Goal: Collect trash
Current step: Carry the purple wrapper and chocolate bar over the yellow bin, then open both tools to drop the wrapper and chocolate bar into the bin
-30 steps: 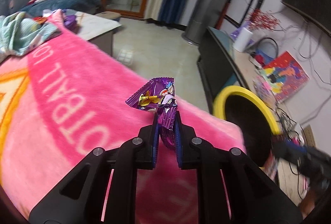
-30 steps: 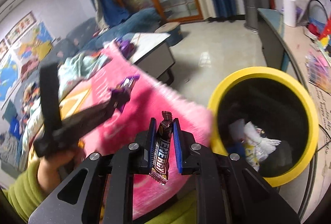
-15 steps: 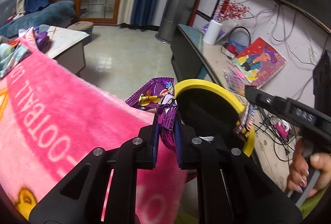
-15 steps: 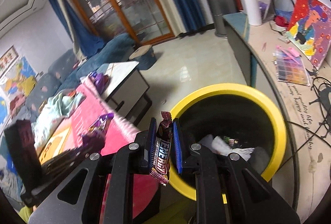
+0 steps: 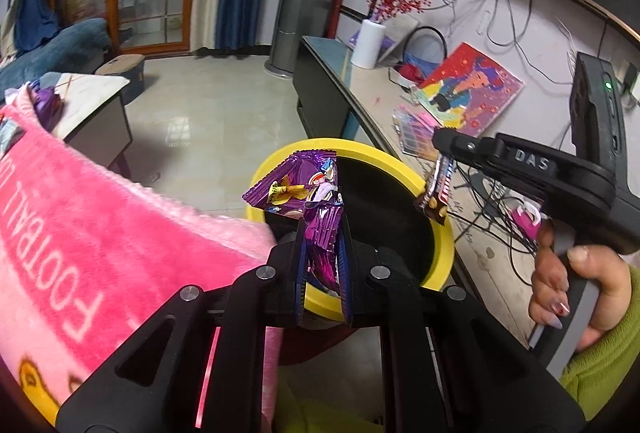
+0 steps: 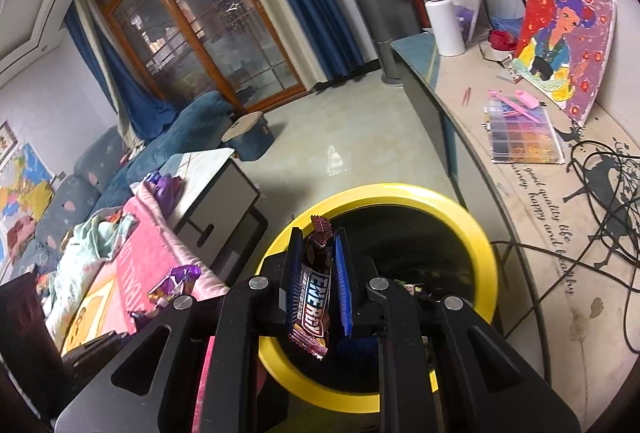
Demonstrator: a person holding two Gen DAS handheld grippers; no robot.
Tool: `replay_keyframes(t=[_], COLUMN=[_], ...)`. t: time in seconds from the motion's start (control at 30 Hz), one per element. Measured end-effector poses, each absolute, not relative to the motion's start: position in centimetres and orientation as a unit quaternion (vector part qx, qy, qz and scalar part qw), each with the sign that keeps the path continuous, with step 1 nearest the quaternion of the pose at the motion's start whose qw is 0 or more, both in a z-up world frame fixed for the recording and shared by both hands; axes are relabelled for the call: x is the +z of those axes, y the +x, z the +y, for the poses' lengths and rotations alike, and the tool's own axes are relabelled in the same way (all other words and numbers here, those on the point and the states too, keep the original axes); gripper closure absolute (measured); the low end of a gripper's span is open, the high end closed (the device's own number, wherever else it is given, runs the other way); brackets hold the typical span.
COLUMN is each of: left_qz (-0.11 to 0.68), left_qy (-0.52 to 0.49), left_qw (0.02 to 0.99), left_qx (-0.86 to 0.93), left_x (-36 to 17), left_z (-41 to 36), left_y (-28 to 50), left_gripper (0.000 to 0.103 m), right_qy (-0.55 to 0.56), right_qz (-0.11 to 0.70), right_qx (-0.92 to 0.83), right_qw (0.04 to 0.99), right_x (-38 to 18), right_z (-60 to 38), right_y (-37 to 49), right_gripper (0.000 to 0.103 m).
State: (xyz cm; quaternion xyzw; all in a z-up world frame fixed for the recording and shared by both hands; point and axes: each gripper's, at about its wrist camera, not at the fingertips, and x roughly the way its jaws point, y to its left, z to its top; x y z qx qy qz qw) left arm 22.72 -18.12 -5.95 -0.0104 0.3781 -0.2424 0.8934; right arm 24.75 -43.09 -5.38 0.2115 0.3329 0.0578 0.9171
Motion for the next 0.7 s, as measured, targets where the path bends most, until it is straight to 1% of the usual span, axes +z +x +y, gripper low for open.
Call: replay_keyframes(t=[0.7], left_qz=[0.4], left_qy=[0.034], left_qw=[0.867], left_qx=[-0.296], left_x=[-8.7], left_z=[-23.6], left_y=[21.7], left_gripper=[0.095], right_qy=[0.221], right_qz=[0.351], right_qx=[0.035], right_qw=[0.909], right_x=[-7.8], right_z=[-46.7], right_y=[26.1], right_gripper=[0.087])
